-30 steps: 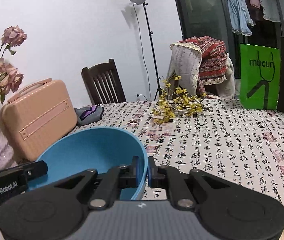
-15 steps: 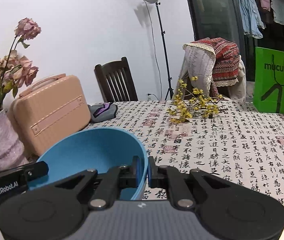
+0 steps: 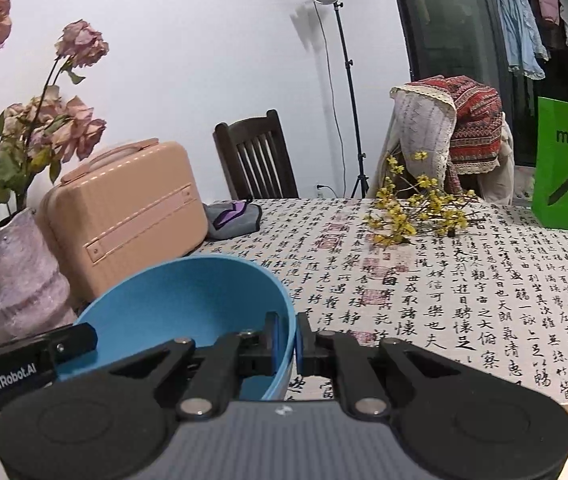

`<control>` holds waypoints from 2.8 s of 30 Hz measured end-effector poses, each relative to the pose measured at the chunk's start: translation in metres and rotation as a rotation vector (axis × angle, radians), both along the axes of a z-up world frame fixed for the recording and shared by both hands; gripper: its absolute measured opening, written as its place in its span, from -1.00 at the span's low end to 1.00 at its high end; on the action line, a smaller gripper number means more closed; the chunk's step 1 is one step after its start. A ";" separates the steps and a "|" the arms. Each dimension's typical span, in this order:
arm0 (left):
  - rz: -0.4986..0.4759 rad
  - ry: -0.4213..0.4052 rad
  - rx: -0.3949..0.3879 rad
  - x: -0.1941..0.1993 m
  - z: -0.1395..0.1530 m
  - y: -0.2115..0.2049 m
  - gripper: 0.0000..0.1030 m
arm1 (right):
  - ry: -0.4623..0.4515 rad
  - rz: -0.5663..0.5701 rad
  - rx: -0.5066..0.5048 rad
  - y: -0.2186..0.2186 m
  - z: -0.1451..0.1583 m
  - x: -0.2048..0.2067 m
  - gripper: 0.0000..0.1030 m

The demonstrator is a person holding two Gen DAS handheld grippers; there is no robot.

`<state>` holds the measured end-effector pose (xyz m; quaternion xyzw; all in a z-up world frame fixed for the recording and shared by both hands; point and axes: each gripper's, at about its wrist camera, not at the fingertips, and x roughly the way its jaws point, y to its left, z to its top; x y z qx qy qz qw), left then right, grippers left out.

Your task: Organize plates and bowls

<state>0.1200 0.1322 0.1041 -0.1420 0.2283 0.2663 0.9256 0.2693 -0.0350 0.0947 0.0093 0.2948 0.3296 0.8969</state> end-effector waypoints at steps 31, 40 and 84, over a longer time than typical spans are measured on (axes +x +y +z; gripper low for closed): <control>0.030 -0.023 0.132 -0.036 -0.029 0.024 -0.84 | -0.074 0.087 0.009 0.033 -0.026 -0.043 -0.79; 0.028 -0.031 0.171 -0.033 -0.041 0.029 -0.84 | -0.043 0.091 0.007 0.040 -0.043 -0.041 -0.78; 0.017 -0.010 0.180 -0.018 -0.082 0.036 -0.81 | -0.105 0.124 -0.056 0.047 -0.069 -0.044 -0.55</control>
